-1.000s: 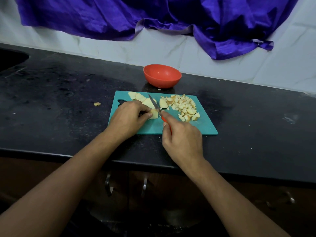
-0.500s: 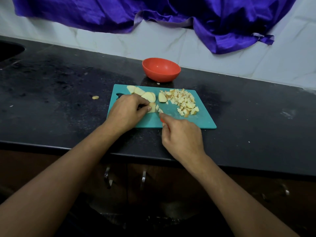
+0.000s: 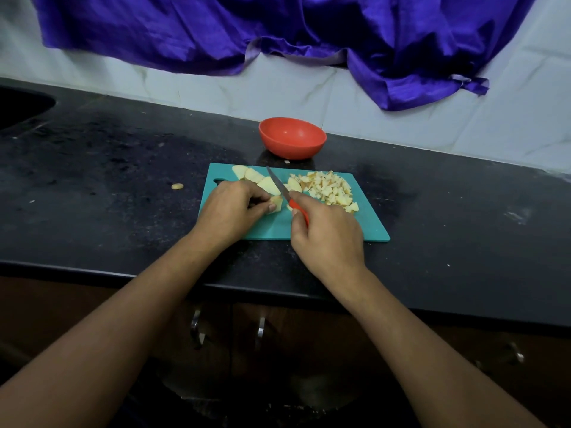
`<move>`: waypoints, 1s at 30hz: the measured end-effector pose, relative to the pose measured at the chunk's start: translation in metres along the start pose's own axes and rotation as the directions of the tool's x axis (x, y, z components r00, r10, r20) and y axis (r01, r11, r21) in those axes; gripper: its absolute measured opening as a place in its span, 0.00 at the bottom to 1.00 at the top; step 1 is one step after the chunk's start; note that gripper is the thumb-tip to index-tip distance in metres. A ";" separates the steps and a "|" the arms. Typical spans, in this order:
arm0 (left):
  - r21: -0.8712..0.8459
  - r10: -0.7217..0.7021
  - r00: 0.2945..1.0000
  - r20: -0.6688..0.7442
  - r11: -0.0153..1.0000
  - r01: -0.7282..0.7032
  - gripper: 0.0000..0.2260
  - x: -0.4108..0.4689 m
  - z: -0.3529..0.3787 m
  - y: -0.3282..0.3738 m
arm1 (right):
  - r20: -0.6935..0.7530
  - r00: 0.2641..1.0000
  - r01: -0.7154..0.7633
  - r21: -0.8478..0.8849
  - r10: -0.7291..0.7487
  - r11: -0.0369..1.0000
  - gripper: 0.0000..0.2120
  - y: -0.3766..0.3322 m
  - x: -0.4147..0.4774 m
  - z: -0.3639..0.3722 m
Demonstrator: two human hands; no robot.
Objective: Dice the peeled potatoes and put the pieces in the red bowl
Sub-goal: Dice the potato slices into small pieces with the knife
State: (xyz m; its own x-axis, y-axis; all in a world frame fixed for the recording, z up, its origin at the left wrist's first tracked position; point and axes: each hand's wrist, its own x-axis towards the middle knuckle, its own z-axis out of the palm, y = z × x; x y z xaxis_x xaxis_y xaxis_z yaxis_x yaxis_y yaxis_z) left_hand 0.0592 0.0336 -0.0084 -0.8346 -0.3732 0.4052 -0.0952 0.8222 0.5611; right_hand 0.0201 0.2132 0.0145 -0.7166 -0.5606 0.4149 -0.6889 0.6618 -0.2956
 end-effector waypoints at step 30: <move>0.131 -0.026 0.998 -0.063 0.991 0.034 0.09 -0.001 0.002 0.000 | 0.036 0.999 0.005 -0.027 -0.004 1.000 0.20 -0.003 -0.001 -0.010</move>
State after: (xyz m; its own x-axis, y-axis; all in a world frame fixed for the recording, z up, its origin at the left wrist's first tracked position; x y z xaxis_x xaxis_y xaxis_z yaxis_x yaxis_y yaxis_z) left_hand 0.0589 0.0348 -0.0101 -0.7963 -0.4205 0.4349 -0.1939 0.8584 0.4749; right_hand 0.0240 0.2172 0.0231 -0.7170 -0.5809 0.3852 -0.6896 0.6718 -0.2705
